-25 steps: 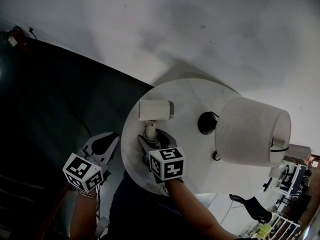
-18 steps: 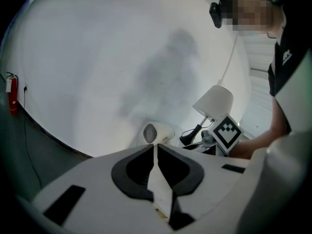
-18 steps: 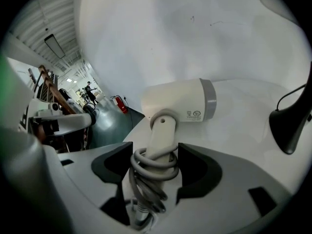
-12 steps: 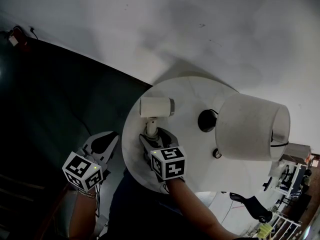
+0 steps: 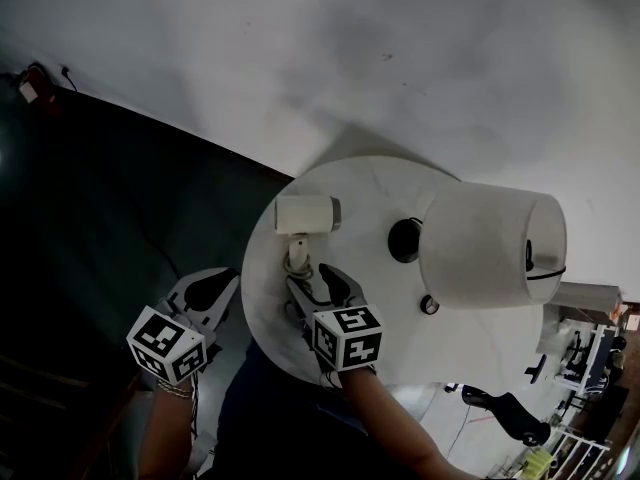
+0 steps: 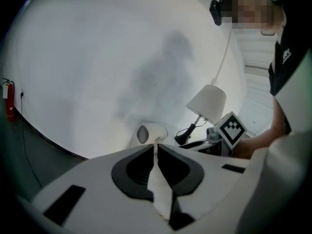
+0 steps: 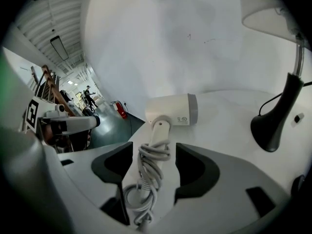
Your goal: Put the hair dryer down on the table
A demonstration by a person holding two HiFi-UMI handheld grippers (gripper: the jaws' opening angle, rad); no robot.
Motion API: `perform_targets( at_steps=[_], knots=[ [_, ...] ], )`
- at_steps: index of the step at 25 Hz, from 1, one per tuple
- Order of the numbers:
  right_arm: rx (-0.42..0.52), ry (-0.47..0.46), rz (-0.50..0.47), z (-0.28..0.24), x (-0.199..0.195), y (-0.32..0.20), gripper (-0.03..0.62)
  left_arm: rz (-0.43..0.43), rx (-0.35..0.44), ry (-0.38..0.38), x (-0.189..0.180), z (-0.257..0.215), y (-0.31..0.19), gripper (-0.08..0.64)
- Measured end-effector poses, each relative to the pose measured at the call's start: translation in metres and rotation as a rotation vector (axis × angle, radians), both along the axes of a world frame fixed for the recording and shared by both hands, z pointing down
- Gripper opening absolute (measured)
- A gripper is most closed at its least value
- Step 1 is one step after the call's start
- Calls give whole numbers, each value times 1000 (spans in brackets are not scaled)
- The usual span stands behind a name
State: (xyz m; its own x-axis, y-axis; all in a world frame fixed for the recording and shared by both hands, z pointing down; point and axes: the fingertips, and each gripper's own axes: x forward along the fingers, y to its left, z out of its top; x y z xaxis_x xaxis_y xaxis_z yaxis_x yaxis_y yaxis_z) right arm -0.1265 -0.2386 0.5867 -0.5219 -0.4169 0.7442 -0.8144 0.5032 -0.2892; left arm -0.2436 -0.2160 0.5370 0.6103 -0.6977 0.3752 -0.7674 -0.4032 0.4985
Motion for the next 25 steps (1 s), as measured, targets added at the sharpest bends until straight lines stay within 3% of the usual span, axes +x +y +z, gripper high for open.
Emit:
perform_targets(
  at_steps=[9,16,25],
  knots=[
    [91,-38,3,-34,8,9,239,-4,52,-14,3,-21,11,37],
    [180,-101,4,-79,17,16,215,-109,120,120,-3,-56,6,18],
    [250,-222,3,-127,22,10,187,-106,195,96,3,-92,-1,18]
  ],
)
